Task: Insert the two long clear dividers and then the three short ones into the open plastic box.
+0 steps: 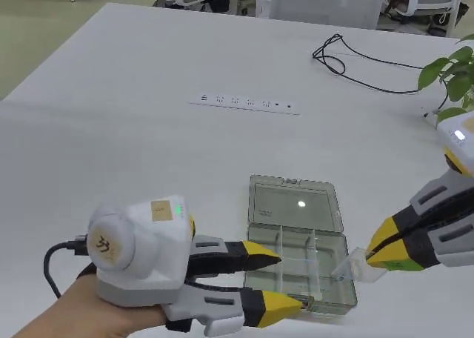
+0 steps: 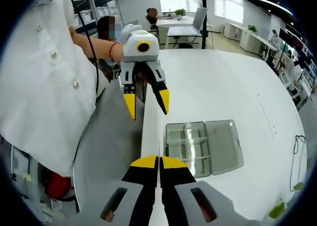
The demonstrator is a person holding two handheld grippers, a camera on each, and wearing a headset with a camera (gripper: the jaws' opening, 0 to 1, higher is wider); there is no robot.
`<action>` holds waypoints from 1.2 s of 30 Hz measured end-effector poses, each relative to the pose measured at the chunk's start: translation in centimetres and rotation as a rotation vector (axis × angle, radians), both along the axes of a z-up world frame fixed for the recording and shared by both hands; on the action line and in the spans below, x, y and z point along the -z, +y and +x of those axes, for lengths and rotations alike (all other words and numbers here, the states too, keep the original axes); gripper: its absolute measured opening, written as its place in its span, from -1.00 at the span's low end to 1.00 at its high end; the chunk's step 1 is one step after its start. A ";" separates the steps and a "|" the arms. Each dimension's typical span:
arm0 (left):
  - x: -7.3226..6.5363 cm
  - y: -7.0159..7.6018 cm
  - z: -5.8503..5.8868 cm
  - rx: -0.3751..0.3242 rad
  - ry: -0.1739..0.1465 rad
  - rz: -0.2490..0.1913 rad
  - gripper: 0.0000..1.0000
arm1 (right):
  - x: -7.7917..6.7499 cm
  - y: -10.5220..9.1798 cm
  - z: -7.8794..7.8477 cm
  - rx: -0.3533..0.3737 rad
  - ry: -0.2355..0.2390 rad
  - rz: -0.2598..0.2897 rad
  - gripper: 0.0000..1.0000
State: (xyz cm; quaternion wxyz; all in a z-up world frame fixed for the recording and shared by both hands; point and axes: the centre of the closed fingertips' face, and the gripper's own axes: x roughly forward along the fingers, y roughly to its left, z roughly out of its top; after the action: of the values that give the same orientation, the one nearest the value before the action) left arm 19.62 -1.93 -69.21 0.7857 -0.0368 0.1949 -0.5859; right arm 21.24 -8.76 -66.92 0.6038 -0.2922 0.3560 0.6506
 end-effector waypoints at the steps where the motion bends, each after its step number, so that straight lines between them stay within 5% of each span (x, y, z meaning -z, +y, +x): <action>1: 0.1 0.2 0.1 -0.006 0.003 0.003 -0.25 | 0.2 -0.1 0.2 0.006 -0.006 -0.006 -0.95; 16: 2.0 2.3 1.2 -0.063 0.020 0.053 0.18 | 4.6 -1.0 3.5 0.013 -0.089 -0.110 -0.95; 31: 3.0 3.0 1.9 -0.084 0.035 0.065 0.58 | 9.5 -1.3 5.6 -0.004 -0.101 -0.162 -0.95; 36: 3.2 3.1 1.9 -0.082 0.042 0.065 0.61 | 9.7 -1.2 5.7 -0.001 -0.094 -0.164 -0.95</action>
State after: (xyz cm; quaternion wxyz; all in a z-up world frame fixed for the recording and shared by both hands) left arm 21.56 1.13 -72.38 0.8056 -0.0315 0.2288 -0.5455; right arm 26.98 -9.92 -76.59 0.5935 -0.3712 0.3792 0.6052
